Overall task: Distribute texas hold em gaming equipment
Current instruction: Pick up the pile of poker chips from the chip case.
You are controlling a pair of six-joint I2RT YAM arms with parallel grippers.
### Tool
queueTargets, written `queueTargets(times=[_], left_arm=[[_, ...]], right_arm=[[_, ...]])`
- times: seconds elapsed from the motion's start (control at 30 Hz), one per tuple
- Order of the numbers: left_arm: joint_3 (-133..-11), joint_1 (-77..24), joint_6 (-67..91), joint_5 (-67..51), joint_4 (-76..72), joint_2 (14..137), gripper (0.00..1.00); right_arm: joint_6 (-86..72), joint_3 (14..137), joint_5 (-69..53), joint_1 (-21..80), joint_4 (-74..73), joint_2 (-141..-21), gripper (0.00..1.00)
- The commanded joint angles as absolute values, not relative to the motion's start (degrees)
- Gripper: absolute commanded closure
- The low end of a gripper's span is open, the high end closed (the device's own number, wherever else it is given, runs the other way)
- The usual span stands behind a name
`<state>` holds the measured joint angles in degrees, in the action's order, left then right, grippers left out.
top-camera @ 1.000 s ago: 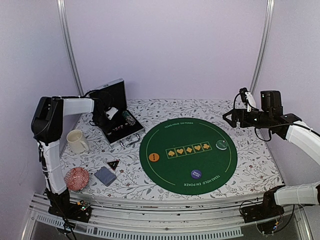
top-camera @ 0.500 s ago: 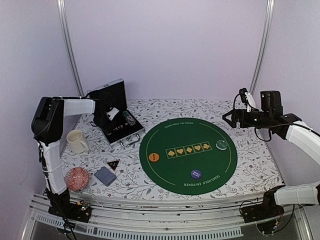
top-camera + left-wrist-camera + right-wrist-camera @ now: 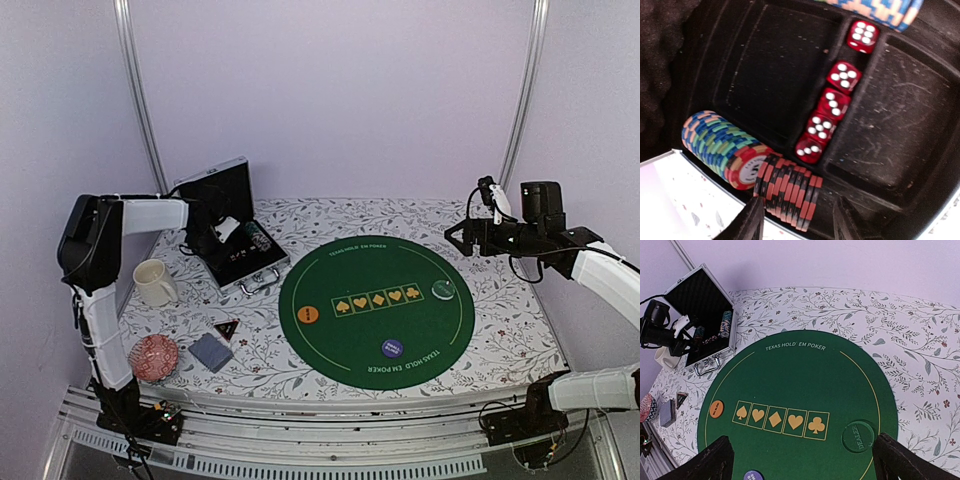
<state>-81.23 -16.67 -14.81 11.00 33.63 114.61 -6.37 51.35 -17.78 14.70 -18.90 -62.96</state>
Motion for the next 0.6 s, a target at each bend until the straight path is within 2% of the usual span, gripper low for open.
queueTargets(times=[0.0,0.23,0.57], left_arm=[[-79.76,-18.21,-14.83,7.68,35.32,113.71,0.52],[-80.94,-18.15,-15.04,9.49,35.24,114.27,0.45],[-83.14,-17.92,-15.16,12.65,35.68,116.39,0.43]], right_arm=[[-6.15,52.98,-18.71,15.03,-18.90,-63.02,0.01],[-6.06,53.10,-18.76,15.03,-19.31,-62.93,0.01],[-6.15,53.00,-19.07,15.06,-20.03,-62.58,0.01]])
